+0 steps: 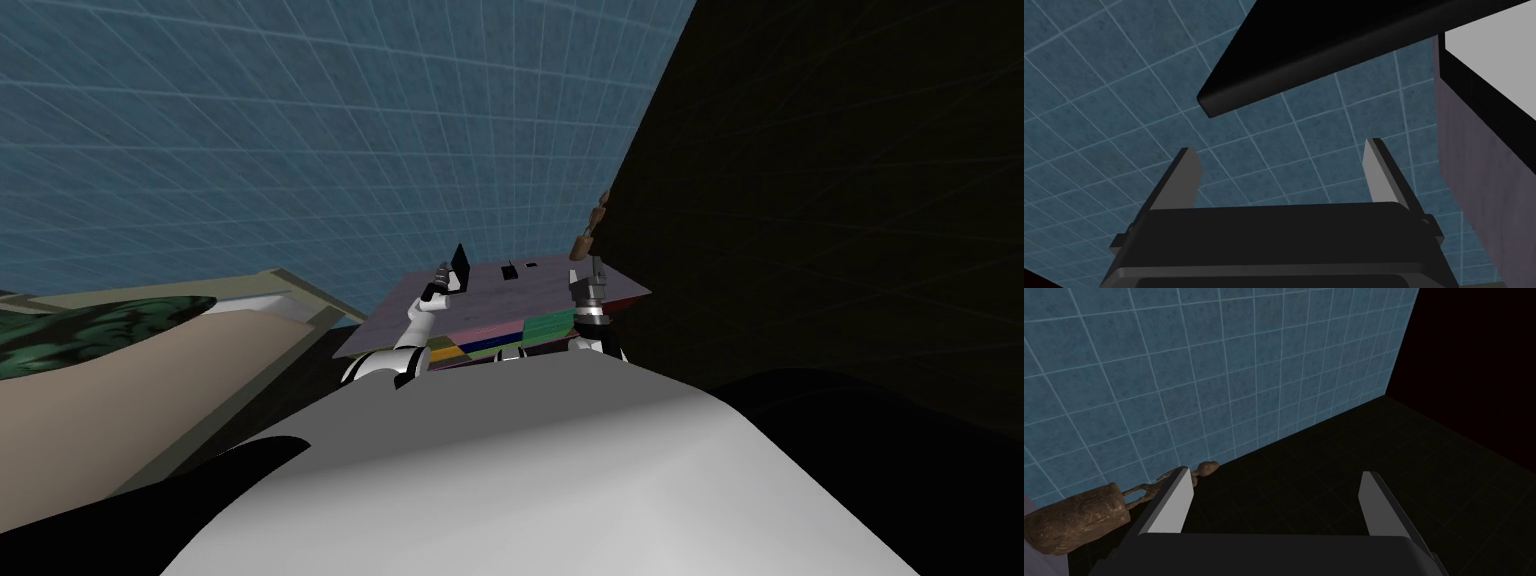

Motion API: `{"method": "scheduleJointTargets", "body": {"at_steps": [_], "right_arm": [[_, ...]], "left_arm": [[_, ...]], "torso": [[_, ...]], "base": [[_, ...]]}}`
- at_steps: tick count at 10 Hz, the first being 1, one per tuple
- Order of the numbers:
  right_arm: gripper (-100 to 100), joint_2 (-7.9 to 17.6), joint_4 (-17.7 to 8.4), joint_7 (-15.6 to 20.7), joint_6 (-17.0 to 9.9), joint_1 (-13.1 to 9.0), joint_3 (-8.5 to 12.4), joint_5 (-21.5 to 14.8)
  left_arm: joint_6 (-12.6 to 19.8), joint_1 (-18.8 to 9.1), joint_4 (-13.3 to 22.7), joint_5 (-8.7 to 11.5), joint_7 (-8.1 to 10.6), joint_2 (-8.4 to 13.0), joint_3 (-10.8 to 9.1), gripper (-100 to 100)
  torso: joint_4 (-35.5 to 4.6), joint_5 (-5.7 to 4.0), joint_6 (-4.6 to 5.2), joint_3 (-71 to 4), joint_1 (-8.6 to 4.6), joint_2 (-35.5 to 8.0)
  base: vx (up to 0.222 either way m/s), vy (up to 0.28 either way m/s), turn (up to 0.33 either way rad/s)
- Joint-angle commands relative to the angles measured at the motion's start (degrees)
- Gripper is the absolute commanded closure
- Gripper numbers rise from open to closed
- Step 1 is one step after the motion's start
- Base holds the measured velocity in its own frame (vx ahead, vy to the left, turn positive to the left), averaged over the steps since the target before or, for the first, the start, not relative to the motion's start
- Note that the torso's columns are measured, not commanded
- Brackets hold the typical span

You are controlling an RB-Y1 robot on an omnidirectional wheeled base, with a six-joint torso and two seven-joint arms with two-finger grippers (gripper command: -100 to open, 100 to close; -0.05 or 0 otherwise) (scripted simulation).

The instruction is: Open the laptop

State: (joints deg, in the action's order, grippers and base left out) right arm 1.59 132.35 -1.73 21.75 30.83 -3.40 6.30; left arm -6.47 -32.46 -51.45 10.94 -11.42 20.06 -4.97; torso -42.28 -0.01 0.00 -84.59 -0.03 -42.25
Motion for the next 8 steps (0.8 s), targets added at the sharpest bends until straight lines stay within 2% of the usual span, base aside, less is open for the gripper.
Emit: {"method": "scheduleJointTargets", "body": {"at_steps": [1,3,4,5,6,7,8], "right_arm": [[0,0.0,0.0,0.0,0.0,0.0,0.0,0.0],[0,0.0,0.0,0.0,0.0,0.0,0.0,0.0],[0,0.0,0.0,0.0,0.0,0.0,0.0,0.0],[0,0.0,0.0,0.0,0.0,0.0,0.0,0.0],[0,0.0,0.0,0.0,0.0,0.0,0.0,0.0],[0,0.0,0.0,0.0,0.0,0.0,0.0,0.0],[0,0.0,0.0,0.0,0.0,0.0,0.0,0.0]], "left_arm": [[0.0,0.3,0.0,-2.3,-2.68,1.5,0.86,-100],[-0.1,0.4,0.0,-4.0,-4.58,2.7,1.55,-100],[0.0,0.4,-0.1,-3.5,-3.94,2.2,1.26,-100],[0.0,0.4,-0.1,-3.6,-4.16,2.3,1.29,-100],[0.0,0.4,-0.1,-3.6,-4.14,2.3,1.29,100],[0.4,0.3,-0.8,-2.4,-2.69,0.0,1.62,100],[0.6,0.2,-1.2,-1.8,-1.96,-1.1,1.8,100]], "torso": [[0.0,0.02,0.0,0.0,0.06,0.0],[0.0,0.03,-0.01,0.0,0.11,-0.1],[0.0,0.02,-0.01,0.1,0.07,-0.1],[0.0,0.05,-0.01,0.1,0.21,-0.1],[0.0,0.08,-0.01,0.0,0.25,-0.1],[0.0,0.03,0.04,0.0,0.13,-0.1],[0.0,0.06,-0.01,0.0,0.28,0.0]], "base": [[0.036,-0.125,0.0],[0.014,-0.109,0.0],[0.005,-0.05,0.003],[0.001,-0.011,-0.001],[0.0,0.0,0.0],[0.04,0.088,0.183],[0.04,0.15,0.196]]}}
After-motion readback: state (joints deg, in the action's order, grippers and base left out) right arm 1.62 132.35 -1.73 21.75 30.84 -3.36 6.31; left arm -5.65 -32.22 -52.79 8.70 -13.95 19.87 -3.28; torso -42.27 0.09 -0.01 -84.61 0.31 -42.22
